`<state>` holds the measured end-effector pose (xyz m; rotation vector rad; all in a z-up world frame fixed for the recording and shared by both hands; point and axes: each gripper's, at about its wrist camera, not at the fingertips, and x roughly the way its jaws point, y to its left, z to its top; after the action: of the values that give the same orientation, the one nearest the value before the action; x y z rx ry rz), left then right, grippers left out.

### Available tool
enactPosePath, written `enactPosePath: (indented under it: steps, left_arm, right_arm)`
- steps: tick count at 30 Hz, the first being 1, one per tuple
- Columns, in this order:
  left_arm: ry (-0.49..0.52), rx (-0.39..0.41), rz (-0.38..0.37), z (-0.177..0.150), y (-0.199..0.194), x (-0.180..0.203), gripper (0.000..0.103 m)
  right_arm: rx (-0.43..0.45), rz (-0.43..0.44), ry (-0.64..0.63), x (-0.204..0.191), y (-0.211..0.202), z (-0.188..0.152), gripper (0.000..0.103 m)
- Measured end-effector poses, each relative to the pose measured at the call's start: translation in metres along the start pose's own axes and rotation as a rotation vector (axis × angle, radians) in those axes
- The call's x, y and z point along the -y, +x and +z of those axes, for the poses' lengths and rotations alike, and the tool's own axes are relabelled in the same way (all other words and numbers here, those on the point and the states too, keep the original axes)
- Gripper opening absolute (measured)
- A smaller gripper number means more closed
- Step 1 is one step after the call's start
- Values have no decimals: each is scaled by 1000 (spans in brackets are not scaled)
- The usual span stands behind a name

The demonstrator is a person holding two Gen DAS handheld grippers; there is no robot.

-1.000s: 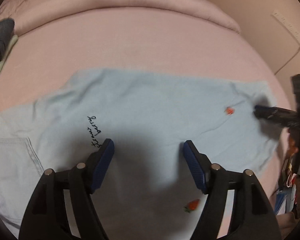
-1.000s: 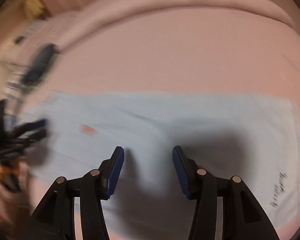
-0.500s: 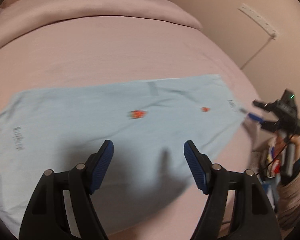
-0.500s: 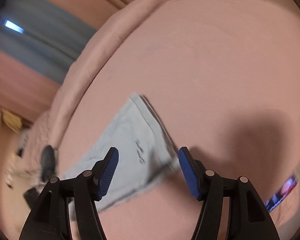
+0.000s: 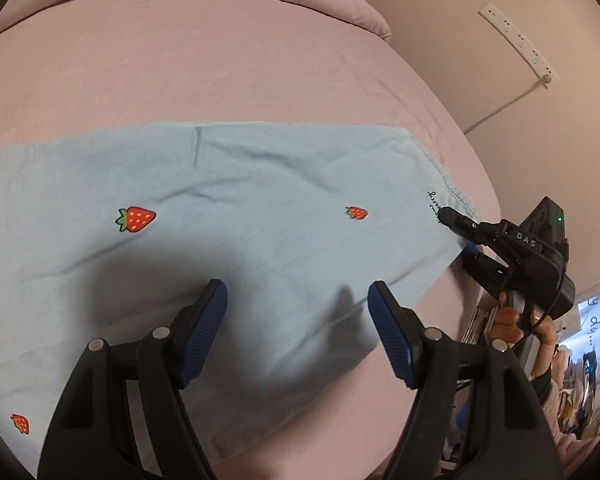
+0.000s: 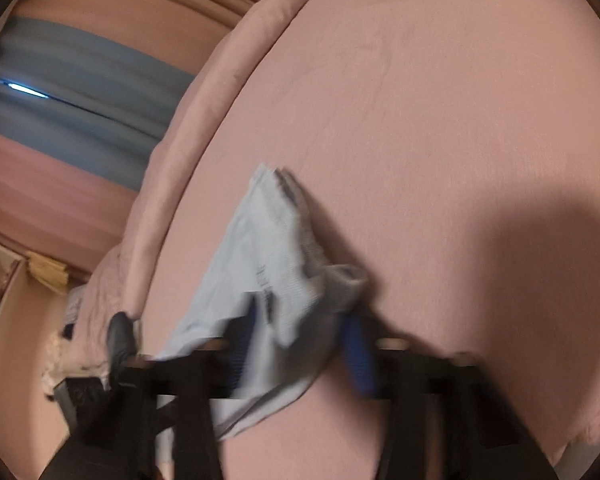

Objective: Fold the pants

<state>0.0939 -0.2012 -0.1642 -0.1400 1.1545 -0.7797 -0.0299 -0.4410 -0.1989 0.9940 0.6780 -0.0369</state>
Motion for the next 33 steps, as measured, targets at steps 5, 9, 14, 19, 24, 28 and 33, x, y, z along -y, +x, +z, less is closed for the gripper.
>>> enactPosePath:
  steps: [5,9,14,19,24,28,33]
  left_arm:
    - [34,-11,40,-1,3,5,73]
    - [75,-15,82,-1,7,12,76]
    - [122,-4,139,-2,9,20,76]
    - [129,10,134,-2,11,18,76]
    - [111,22,107,-4,6,9,76]
    - [82,32,73,-3,5,2,76]
    - [0,42,0,-5,-1,-13,76]
  right_arm:
    - [49,1,-101,-15,-18,3,16]
    - [24,-33,-106,-8,-12,10,16]
    - [-2,29,13,17,-5,9,24]
    - [-9,20,-10,11,-4,7,29]
    - [-19,-62,-99,-14,6,7,29]
    - [1,-127,-187,-35,4,4,20]
    - [26,-159,-275,-58,-4,1,20]
